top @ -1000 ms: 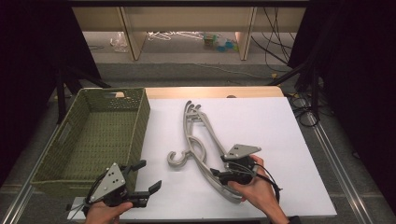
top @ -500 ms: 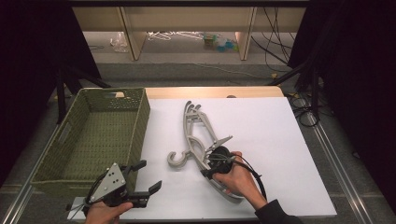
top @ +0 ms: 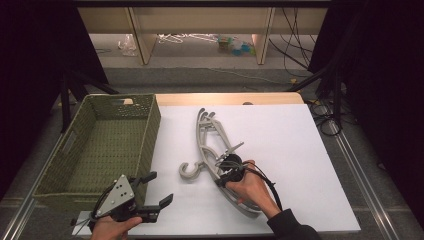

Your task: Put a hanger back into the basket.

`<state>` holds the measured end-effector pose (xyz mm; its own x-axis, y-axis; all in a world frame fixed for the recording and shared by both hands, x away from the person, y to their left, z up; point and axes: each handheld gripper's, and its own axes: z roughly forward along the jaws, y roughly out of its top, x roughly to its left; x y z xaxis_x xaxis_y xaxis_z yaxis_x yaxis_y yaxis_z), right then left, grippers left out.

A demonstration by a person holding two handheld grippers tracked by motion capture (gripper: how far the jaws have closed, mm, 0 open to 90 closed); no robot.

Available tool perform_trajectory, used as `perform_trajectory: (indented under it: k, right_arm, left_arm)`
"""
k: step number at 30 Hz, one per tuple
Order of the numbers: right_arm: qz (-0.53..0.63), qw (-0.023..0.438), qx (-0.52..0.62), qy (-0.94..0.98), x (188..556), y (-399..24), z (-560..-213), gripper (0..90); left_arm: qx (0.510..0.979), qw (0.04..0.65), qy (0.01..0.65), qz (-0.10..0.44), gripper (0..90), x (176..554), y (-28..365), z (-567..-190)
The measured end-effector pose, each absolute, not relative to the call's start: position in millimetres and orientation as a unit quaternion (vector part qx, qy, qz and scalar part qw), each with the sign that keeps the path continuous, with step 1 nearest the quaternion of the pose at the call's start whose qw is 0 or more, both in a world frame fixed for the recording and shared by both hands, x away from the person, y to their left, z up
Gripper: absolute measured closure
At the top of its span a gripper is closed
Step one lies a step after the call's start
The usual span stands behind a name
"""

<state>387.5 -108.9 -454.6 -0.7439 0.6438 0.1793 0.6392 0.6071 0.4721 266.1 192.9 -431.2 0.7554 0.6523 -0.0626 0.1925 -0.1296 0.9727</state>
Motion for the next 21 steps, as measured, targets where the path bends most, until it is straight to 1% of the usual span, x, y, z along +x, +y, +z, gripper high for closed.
perform_trajectory:
  k: [4, 8, 14, 18, 20, 21]
  right_arm:
    - [0.251, 0.006, 0.355, 0.9, 386.5, -110.7, -451.7, 79.8]
    - [0.254, 0.004, 0.349, 0.902, 384.2, -113.6, -445.4, 82.0]
    - [0.253, 0.023, 0.321, 0.912, 379.0, -116.3, -424.8, 82.1]
    - [0.255, 0.021, 0.302, 0.918, 375.8, -124.8, -413.0, 82.1]
    - [0.258, 0.019, 0.291, 0.921, 373.7, -129.8, -406.7, 82.1]
    - [0.26, 0.018, 0.284, 0.923, 372.5, -132.6, -403.5, 82.0]
  left_arm:
    - [0.731, 0.588, 0.284, 0.199, 16.4, 266.0, 193.7, -430.2]
    - [0.727, 0.59, 0.291, 0.195, 16.4, 265.1, 193.3, -430.4]
    - [0.729, 0.589, 0.285, 0.2, 16.5, 265.7, 194.6, -429.8]
    - [0.73, 0.589, 0.284, 0.201, 16.5, 265.7, 194.7, -429.8]
    - [0.727, 0.584, 0.273, 0.237, 18.0, 263.6, 195.1, -425.5]
    - [0.722, 0.591, 0.268, 0.241, 18.3, 263.0, 194.7, -423.8]
